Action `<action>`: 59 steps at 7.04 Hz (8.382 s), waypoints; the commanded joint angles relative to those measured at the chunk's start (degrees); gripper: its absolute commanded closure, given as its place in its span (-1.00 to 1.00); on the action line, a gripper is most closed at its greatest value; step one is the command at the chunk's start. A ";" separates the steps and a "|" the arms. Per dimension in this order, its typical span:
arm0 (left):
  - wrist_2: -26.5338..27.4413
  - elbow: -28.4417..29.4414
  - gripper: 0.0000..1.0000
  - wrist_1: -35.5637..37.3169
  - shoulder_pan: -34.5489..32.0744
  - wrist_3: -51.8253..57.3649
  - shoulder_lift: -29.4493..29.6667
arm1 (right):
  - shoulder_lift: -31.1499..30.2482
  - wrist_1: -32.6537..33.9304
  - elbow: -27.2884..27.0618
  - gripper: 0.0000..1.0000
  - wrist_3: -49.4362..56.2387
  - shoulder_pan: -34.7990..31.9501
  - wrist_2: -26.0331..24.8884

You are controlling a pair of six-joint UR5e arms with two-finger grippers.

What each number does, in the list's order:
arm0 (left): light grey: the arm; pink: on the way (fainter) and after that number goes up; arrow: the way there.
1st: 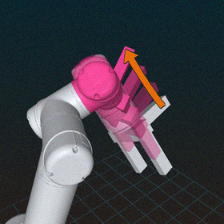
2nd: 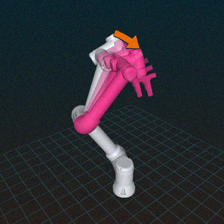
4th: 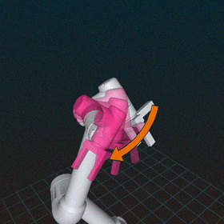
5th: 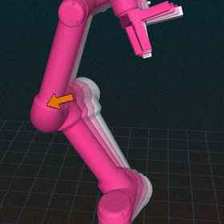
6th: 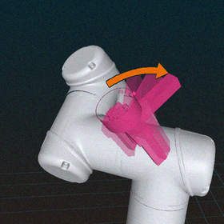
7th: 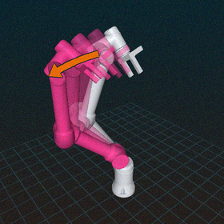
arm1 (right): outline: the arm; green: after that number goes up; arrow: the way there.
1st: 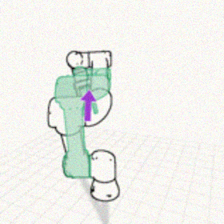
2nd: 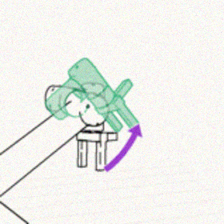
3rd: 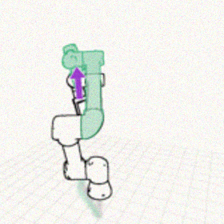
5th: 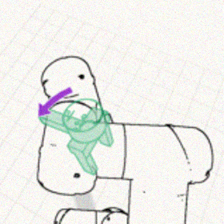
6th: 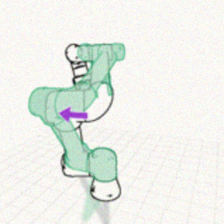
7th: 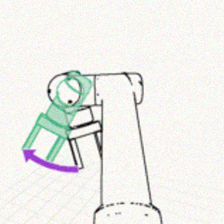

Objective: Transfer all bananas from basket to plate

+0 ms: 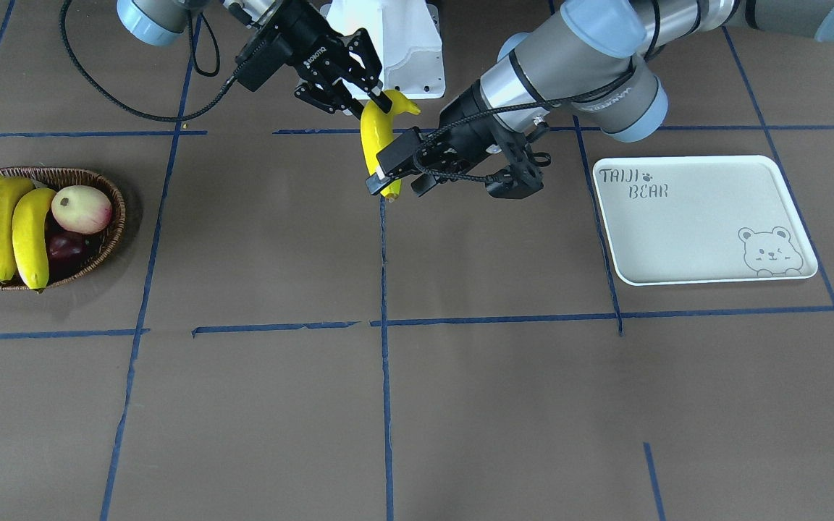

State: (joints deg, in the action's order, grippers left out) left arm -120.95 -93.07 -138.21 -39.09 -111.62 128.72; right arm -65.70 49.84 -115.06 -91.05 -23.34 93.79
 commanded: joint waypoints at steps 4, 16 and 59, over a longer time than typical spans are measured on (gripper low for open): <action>-0.07 -0.26 1.00 -0.13 0.86 -0.18 -0.48 | 0.14 0.00 -0.16 0.32 0.00 -0.12 -0.10; -4.03 -2.15 1.00 1.19 -20.24 57.02 -45.66 | -16.91 18.10 -2.38 -1.00 29.49 -23.31 17.28; -10.18 -11.78 -1.00 20.96 -22.45 48.34 -31.69 | -32.96 7.04 2.91 1.00 51.16 -53.69 52.90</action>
State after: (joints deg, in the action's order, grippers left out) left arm -131.13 -104.84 -117.25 -62.22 -63.12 96.23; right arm -103.12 57.52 -112.08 -31.84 -79.52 146.12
